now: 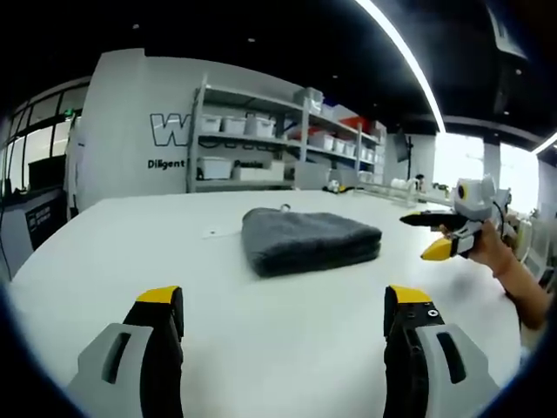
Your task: Open the folded towel by lifting each exposed corner and separating the folded layers until the towel lies flat within the target outline without major curled edges
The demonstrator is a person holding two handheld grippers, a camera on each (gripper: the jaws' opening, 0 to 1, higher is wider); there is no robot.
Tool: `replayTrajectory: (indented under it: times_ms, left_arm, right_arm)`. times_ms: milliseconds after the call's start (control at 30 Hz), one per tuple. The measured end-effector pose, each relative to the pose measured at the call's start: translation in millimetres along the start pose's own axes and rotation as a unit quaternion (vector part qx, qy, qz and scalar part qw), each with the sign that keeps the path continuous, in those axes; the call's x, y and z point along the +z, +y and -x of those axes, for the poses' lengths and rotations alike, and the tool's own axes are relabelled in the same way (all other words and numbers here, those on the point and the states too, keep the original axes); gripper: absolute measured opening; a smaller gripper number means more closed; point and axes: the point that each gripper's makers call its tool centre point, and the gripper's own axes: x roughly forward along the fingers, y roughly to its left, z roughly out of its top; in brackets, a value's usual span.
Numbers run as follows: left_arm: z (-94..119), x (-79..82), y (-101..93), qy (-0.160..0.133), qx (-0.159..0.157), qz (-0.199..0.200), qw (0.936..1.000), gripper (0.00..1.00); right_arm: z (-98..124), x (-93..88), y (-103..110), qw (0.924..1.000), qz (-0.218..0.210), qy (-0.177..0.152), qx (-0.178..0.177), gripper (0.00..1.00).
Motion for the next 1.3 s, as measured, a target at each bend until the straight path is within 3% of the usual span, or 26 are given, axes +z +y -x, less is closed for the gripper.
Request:
replayTrajectory:
  times_ms: [267,633,733,833,867,933,1067,1133,1167,1233,1300]
  left_arm:
    - [-1,0.9,-0.7,0.001,-0.004,-0.001,1.0000,0.94]
    - [-1,1.0,0.3,0.001,-0.004,0.001,1.0000,0.93]
    - [-1,1.6,-1.5,-0.001,-0.008,0.000,1.0000,0.93]
    - [-1,1.5,-2.4,-0.001,-0.009,0.000,1.0000,0.93]
    - [-1,0.9,-2.2,0.002,-0.009,-0.002,1.0000,0.93]
    - [-1,0.5,-2.4,0.002,-0.009,-0.002,1.0000,0.93]
    - [-1,-0.1,-3.1,0.002,-0.009,-0.001,1.0000,0.93]
    - [-1,-0.1,-3.6,0.002,-0.009,-0.001,1.0000,0.93]
    - [-1,-0.2,-3.7,0.003,-0.010,-0.001,0.9999,0.93]
    - [-1,0.2,-3.7,0.002,-0.011,-0.001,0.9999,0.93]
    - [-1,0.6,-3.5,0.001,-0.012,0.000,0.9999,0.93]
  right_arm:
    - [-5,3.7,13,0.9997,0.022,0.002,0.013,0.99]
    - [-7,8.8,3,0.9989,0.042,-0.004,-0.022,0.97]
    - [-6,14.5,-5,0.9970,0.056,-0.017,-0.050,0.95]
    - [-7,18.1,-5,0.9965,0.059,-0.026,-0.054,0.97]
    - [-9,26.6,-3,0.9956,0.049,-0.052,-0.061,0.99]
    - [-12,28.5,1,0.9951,0.053,-0.057,-0.061,0.99]
    - [-18,23.6,0,0.9875,0.129,-0.032,-0.085,0.99]
    - [-21,23.8,3,0.9874,0.130,-0.036,-0.084,0.99]
    - [-22,30.0,3,0.9857,0.133,-0.056,-0.087,0.99]
    - [-21,39.6,-2,0.9774,0.159,-0.084,-0.112,0.99]
    - [-23,38.0,-5,0.9743,0.169,-0.079,-0.127,0.99]
